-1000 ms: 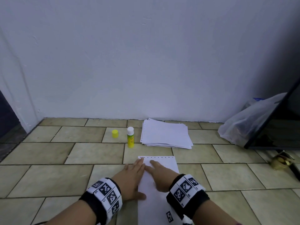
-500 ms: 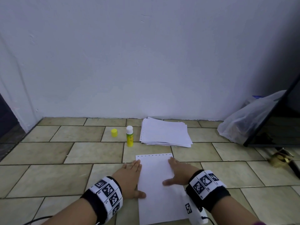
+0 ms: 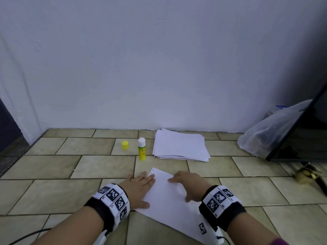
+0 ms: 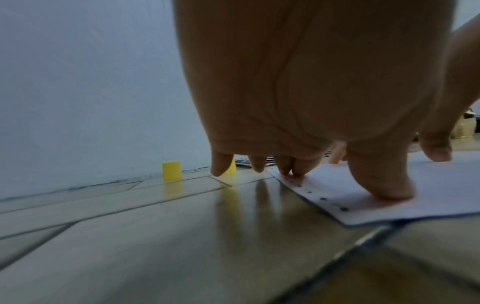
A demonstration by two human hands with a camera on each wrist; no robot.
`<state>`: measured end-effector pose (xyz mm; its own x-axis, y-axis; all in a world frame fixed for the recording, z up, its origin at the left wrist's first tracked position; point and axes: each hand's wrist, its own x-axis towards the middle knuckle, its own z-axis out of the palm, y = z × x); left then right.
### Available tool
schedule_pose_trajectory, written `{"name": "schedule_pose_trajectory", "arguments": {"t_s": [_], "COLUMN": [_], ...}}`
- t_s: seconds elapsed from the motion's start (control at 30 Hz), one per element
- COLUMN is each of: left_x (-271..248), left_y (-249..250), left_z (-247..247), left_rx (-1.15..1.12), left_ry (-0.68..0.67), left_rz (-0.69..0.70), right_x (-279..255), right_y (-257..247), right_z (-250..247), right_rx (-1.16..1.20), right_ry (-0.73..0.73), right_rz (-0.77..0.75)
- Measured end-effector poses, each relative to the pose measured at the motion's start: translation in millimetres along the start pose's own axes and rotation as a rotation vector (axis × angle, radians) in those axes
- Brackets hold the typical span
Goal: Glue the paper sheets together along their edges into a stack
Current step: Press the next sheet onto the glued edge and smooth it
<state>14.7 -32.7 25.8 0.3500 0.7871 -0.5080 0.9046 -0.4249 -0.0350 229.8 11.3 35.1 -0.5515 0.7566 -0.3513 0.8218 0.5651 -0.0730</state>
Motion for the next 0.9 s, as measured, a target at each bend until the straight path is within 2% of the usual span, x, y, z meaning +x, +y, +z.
{"name": "schedule_pose_trajectory", "arguments": {"t_s": [0.07,0.13,0.2,0.33,0.43,0.7,0.8,0.9], "left_x": [2,3,3,4,3,2,3,3], "left_y": [-1,-2,-1,3,5,6,6,5], "left_z": [7,14,18,19,19,18,19,20], "left_rx": [0.009,-0.013,-0.037,-0.088,-0.109,-0.125,-0.124,-0.131], "left_ry": [-0.027,-0.039,-0.042,-0.048,-0.049,-0.066,-0.063,-0.063], "left_rz": [-0.045,-0.104,-0.133,-0.166,-0.182,-0.192,-0.194,-0.189], "right_x": [-8,-17,-23,-25,-29,-26,-24,-26], "right_y": [13,27,38,51,48,42,47,52], "right_z": [3,7,14,26,23,17,17,19], "right_rx": [0.076,0.155,0.222,0.278,0.256,0.249,0.313,0.485], "right_ry": [0.059,0.035,-0.012,0.007,0.028,-0.053,0.005,0.122], "right_rz": [0.112,0.196,0.238,0.336,0.331,0.286,0.278,0.264]}}
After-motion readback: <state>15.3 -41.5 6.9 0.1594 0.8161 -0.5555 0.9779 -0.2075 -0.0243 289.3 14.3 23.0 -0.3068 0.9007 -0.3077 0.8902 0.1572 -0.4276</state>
